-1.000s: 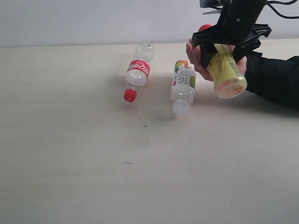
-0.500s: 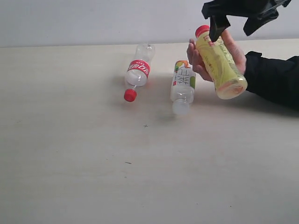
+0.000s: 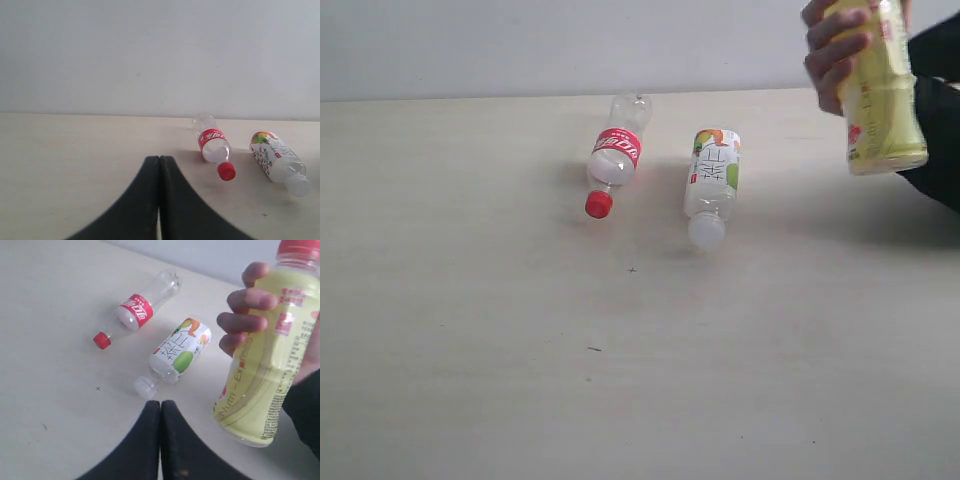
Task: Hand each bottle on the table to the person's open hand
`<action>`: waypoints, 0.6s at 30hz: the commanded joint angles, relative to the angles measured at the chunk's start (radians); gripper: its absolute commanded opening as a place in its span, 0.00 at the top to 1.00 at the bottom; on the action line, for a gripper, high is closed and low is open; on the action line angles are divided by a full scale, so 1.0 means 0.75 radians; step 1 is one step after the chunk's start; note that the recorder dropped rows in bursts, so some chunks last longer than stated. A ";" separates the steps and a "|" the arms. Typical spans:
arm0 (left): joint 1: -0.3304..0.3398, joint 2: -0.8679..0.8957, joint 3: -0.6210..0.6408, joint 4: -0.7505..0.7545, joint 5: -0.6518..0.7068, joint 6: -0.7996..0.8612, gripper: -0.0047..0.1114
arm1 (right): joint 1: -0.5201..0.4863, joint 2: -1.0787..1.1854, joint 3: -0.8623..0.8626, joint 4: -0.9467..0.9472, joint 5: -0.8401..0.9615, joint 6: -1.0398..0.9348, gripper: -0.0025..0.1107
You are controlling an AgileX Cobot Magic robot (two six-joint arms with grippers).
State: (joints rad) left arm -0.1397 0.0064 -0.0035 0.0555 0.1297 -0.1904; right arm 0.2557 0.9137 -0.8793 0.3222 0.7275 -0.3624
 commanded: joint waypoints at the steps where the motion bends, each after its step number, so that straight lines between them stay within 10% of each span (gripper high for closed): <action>1: 0.001 -0.008 0.005 -0.011 -0.007 0.002 0.96 | -0.002 -0.297 0.234 0.033 -0.266 -0.038 0.97; 18: 0.001 -0.008 0.005 -0.011 -0.007 0.002 0.96 | -0.002 -0.803 0.485 0.112 -0.226 -0.064 0.97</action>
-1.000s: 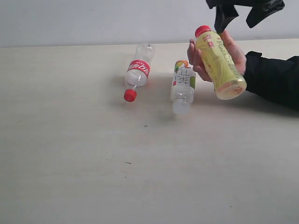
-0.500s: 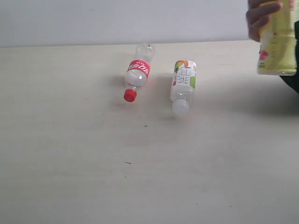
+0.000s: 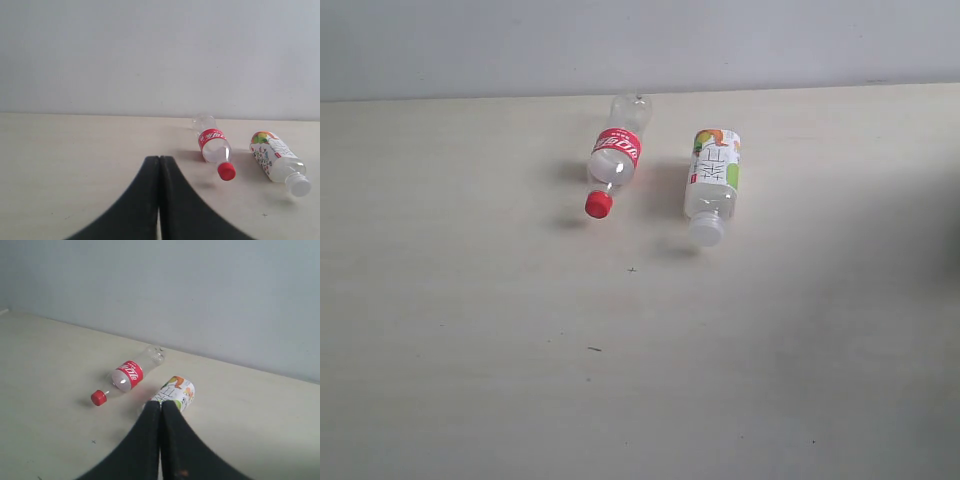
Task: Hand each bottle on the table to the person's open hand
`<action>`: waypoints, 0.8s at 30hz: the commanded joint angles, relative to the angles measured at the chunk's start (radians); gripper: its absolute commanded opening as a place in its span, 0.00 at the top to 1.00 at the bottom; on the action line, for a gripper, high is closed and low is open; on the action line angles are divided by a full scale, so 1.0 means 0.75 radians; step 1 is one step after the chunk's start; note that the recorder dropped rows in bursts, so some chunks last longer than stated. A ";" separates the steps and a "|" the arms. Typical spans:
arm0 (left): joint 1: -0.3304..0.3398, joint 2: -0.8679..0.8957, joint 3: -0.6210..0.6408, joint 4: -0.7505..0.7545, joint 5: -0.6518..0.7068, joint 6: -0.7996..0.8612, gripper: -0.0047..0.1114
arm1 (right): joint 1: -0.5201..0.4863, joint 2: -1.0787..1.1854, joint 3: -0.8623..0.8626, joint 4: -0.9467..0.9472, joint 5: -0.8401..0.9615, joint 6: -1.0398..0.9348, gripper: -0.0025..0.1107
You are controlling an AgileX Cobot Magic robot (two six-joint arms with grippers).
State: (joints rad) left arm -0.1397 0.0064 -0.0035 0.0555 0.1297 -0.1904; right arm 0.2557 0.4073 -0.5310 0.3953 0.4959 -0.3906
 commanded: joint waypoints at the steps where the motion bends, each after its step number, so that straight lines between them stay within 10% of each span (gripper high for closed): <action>1: 0.001 -0.008 0.005 -0.011 -0.007 0.002 0.96 | -0.002 -0.166 0.037 0.018 0.099 -0.026 0.97; 24: 0.001 -0.008 0.005 -0.011 -0.007 0.002 0.96 | 0.032 -0.535 0.122 0.021 0.074 -0.022 0.97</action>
